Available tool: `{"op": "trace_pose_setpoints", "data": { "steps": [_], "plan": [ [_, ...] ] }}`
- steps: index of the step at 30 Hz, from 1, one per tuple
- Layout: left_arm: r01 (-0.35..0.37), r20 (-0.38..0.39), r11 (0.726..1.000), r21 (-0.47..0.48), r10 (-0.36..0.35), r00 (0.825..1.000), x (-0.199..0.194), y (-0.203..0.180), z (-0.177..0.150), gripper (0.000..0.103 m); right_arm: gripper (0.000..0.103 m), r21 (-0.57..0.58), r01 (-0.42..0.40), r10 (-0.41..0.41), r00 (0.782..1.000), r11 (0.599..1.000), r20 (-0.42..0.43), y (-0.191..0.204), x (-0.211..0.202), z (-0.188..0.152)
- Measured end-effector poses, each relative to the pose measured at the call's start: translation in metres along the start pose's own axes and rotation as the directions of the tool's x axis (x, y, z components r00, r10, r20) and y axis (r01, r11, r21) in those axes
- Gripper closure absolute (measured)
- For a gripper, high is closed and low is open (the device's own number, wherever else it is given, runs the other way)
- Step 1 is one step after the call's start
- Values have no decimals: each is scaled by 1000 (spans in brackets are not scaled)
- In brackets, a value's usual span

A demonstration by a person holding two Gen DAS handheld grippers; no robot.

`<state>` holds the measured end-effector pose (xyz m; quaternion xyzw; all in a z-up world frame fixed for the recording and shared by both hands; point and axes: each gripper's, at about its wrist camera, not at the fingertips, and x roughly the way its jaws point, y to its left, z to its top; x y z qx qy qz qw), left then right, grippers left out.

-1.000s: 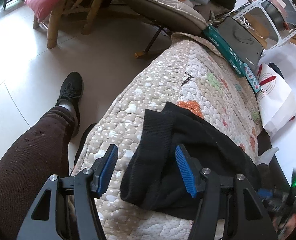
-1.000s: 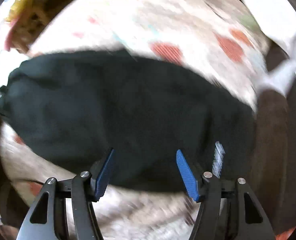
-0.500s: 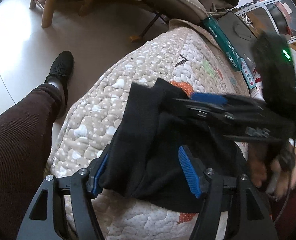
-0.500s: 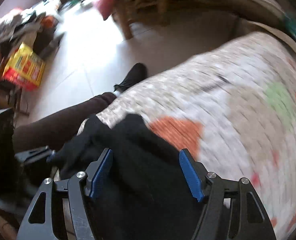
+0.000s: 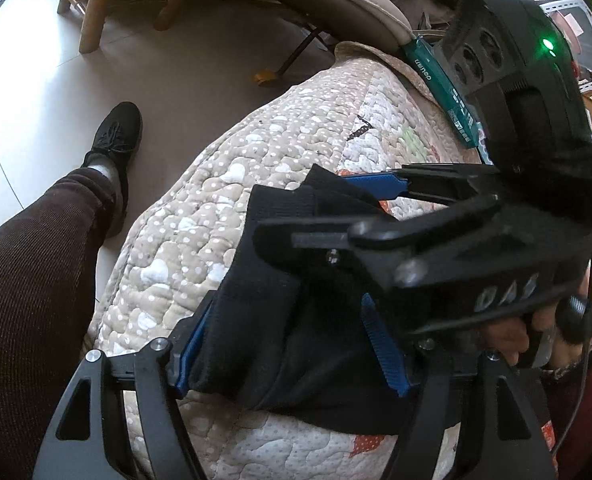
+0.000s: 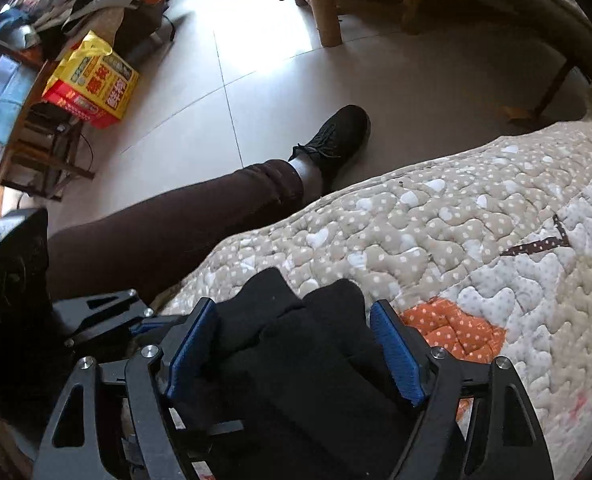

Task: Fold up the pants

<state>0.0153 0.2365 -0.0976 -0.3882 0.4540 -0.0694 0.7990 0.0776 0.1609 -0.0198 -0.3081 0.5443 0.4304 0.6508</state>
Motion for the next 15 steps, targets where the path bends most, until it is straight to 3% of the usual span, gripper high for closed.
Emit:
{"op": "trace_pose_setpoints", "data": {
  "steps": [2, 4, 11, 15],
  "plan": [
    [-5, 1, 1000, 6, 5, 1000, 1, -1, 0, 33, 53, -23, 65, -65, 998, 998, -7, 7, 3, -3],
    [-10, 4, 1000, 16, 10, 1000, 1, -2, 0, 33, 70, -20, 87, -87, 996, 996, -10, 10, 3, -10],
    [31, 24, 998, 61, -33, 999, -4, -10, 1, 32, 75, 5, 110, -110, 990, 994, 90, 16, -39, -22],
    [6, 15, 990, 138, -8, 1000, 4, -27, -3, 32, 75, 34, 100, -104, 985, 994, 135, 14, -57, -31]
  ]
}}
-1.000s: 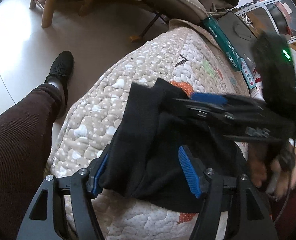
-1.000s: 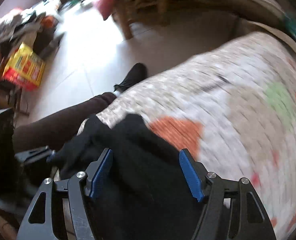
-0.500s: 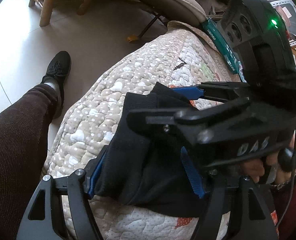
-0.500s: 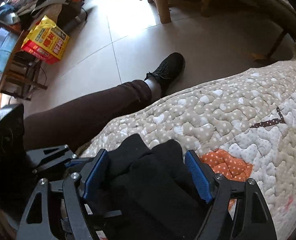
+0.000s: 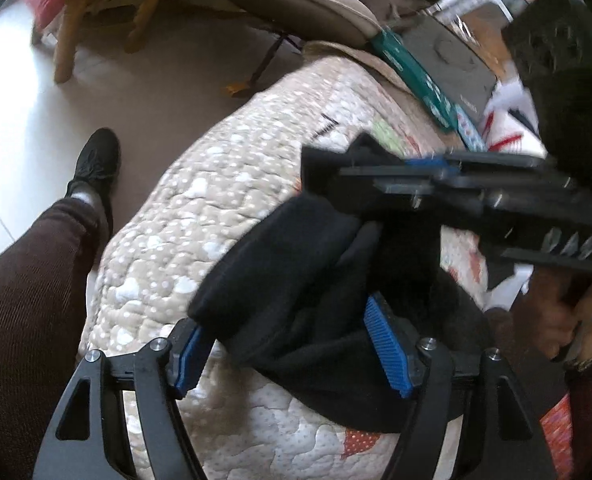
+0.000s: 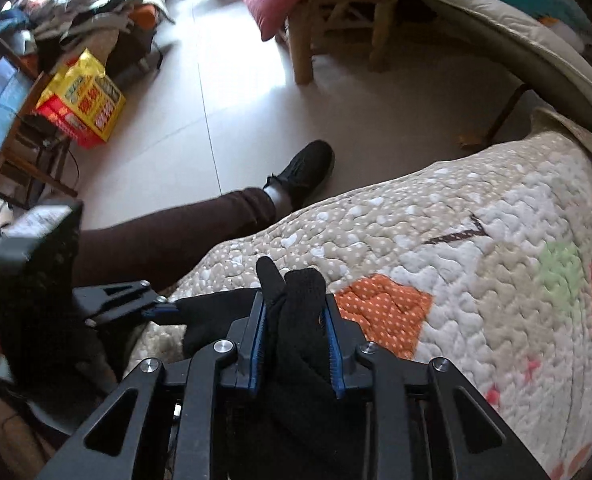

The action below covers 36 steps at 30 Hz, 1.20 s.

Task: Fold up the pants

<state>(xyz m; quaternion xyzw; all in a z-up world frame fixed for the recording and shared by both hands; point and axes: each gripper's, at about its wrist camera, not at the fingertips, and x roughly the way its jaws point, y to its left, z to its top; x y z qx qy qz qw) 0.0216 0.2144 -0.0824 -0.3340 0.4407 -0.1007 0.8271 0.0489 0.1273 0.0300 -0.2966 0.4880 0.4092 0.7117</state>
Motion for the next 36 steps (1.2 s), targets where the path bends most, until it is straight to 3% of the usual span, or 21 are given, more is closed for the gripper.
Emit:
{"op": "trace_pose_setpoints", "data": {
  "steps": [2, 5, 7, 12, 17, 22, 26, 29, 31, 33, 36],
  "plan": [
    [-18, -20, 997, 75, 20, 1000, 5, -14, -3, 33, 75, 7, 4, -4, 1000, 1000, 20, -2, -10, -3],
    [-23, -64, 987, 158, 33, 997, 12, -29, -9, 81, 75, 21, 5, -6, 999, 1000, 45, -4, -19, -9],
    [-11, -78, 987, 162, 24, 997, 12, -32, -9, 85, 75, 38, 5, -7, 998, 999, 60, -3, -23, -12],
    [10, -82, 988, 155, 3, 997, -1, -43, -7, 86, 75, 42, 15, -19, 995, 999, 95, -7, -44, -23],
    [70, -72, 971, 231, -54, 996, -18, -89, -12, 86, 75, 76, 30, -41, 988, 997, 151, -21, -77, -48],
    [149, -117, 928, 342, -116, 986, -16, -157, -30, 86, 75, 165, 42, -73, 979, 985, 191, -51, -113, -97],
    [174, -193, 891, 419, -100, 976, 14, -205, -54, 86, 74, 252, 63, -111, 977, 966, 182, -77, -128, -151],
    [149, -238, 855, 496, -32, 971, 43, -235, -76, 83, 65, 339, 101, -156, 978, 935, 139, -101, -128, -198],
    [168, -289, 848, 503, -18, 957, 55, -243, -90, 78, 54, 400, 147, -202, 974, 905, 100, -117, -127, -225],
    [193, -326, 831, 521, -15, 945, 55, -245, -99, 70, 52, 461, 206, -265, 962, 863, 65, -135, -132, -257],
    [193, -328, 799, 569, 6, 945, 43, -243, -108, 63, 51, 538, 239, -320, 946, 808, 60, -153, -146, -290]
  ]
}}
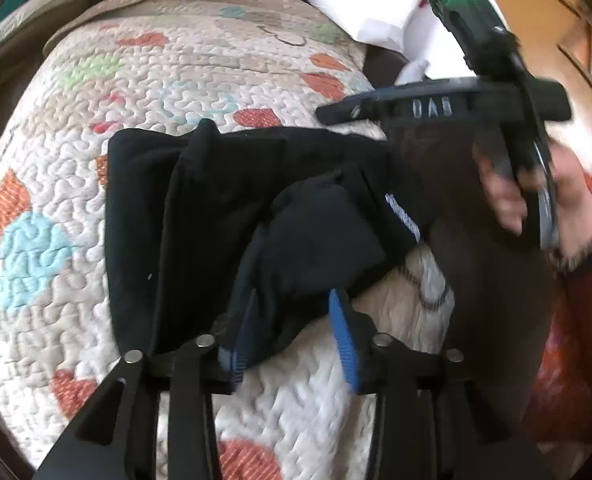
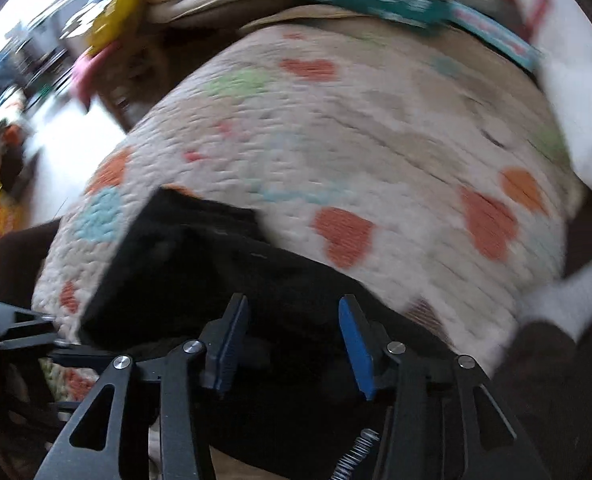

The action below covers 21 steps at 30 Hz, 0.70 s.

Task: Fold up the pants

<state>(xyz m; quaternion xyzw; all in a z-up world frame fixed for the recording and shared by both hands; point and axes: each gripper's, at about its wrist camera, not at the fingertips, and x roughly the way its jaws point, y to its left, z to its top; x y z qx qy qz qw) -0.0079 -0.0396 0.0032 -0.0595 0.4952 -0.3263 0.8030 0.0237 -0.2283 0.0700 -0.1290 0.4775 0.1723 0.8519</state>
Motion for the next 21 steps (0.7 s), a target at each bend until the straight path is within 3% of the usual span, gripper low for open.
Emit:
{"op": "trace_pose_setpoints", "data": {
  "steps": [3, 6, 10, 14, 21],
  "plan": [
    [-16, 0, 1000, -21, 16, 1000, -14, 7, -8, 60, 51, 84, 1, -7, 997, 996, 72, -19, -18, -3],
    [-83, 15, 990, -117, 85, 996, -19, 33, -6, 59, 51, 104, -57, 43, 991, 993, 128, -6, -30, 1],
    [-220, 11, 960, -174, 225, 974, -11, 58, -3, 59, 51, 105, -201, 194, 978, 974, 75, 29, -9, -7],
    [-204, 22, 959, -197, 213, 977, -9, 63, -8, 59, 51, 75, -126, 123, 991, 989, 48, 48, 6, -9],
    [-179, 20, 964, -198, 186, 982, 0, 55, -16, 59, 51, 158, -84, 69, 993, 984, 100, 64, 18, 35]
  ]
}}
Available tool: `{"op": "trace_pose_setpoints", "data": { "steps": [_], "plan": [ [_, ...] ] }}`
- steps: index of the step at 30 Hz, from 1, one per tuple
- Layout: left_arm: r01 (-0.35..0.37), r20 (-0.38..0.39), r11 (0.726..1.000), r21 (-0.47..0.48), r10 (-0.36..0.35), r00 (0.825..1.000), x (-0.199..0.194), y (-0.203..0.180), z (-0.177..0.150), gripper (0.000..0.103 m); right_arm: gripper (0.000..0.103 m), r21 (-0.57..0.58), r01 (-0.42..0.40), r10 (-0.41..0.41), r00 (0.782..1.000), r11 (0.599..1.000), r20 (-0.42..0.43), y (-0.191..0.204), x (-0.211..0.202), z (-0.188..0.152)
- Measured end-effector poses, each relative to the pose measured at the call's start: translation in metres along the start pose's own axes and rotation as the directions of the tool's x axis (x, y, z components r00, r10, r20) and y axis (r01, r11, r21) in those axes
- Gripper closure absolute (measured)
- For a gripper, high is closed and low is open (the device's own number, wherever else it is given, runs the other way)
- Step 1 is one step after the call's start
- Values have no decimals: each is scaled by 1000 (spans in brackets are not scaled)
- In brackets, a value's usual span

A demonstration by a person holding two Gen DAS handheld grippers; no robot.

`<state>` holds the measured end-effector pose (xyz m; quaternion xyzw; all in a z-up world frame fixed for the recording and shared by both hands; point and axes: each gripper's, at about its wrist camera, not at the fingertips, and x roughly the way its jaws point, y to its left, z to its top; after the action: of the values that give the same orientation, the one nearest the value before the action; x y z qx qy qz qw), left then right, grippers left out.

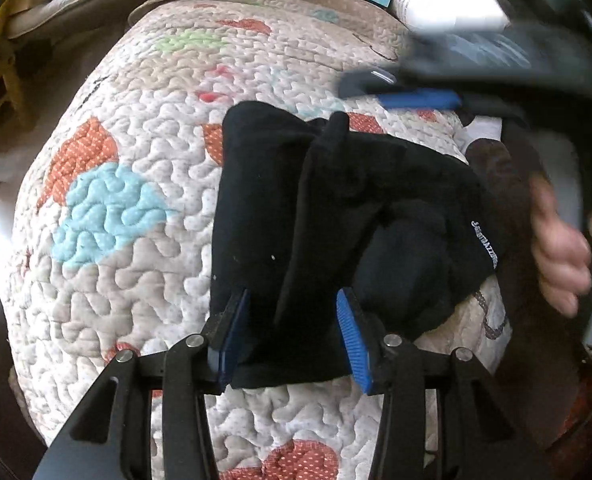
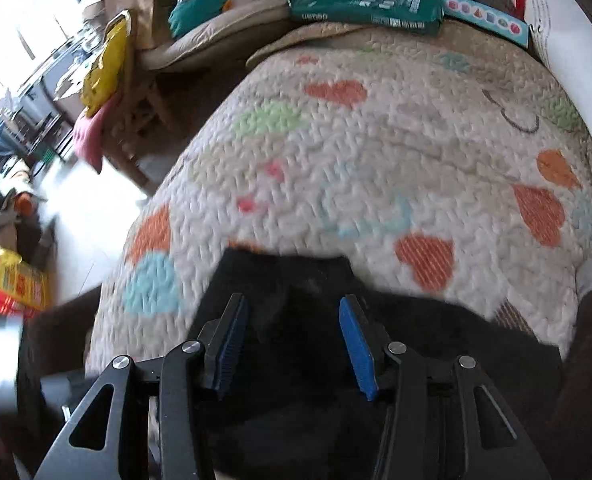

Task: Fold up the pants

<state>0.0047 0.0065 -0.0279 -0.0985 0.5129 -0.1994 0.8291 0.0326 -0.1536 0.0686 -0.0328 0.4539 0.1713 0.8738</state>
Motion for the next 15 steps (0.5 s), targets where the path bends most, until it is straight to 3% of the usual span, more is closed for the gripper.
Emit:
{"op": "trace_pose_setpoints", "data": {
  "steps": [2, 4, 8, 10, 14, 15],
  "plan": [
    [-2, 0, 1000, -6, 2, 1000, 0, -2, 0, 59, 50, -37, 82, -82, 997, 996, -12, 11, 19, 10],
    [-2, 8, 1000, -12, 3, 1000, -4, 2, -2, 59, 51, -65, 152, -157, 984, 986, -87, 13, 40, 9],
    [18, 34, 999, -41, -16, 999, -16, 19, -5, 58, 50, -119, 266, -282, 948, 957, -145, -8, 35, -23],
    [39, 33, 997, -68, -37, 999, -14, 28, -1, 58, 47, -121, 319, -337, 925, 940, -177, -27, 22, -44],
    [63, 39, 995, -77, -60, 997, -12, 28, 3, 58, 47, -149, 462, -486, 839, 874, -247, -60, -3, -77],
    [66, 41, 996, -67, -64, 997, -12, 24, 5, 58, 47, -142, 473, -494, 833, 869, -248, -65, -10, -80]
  ]
}}
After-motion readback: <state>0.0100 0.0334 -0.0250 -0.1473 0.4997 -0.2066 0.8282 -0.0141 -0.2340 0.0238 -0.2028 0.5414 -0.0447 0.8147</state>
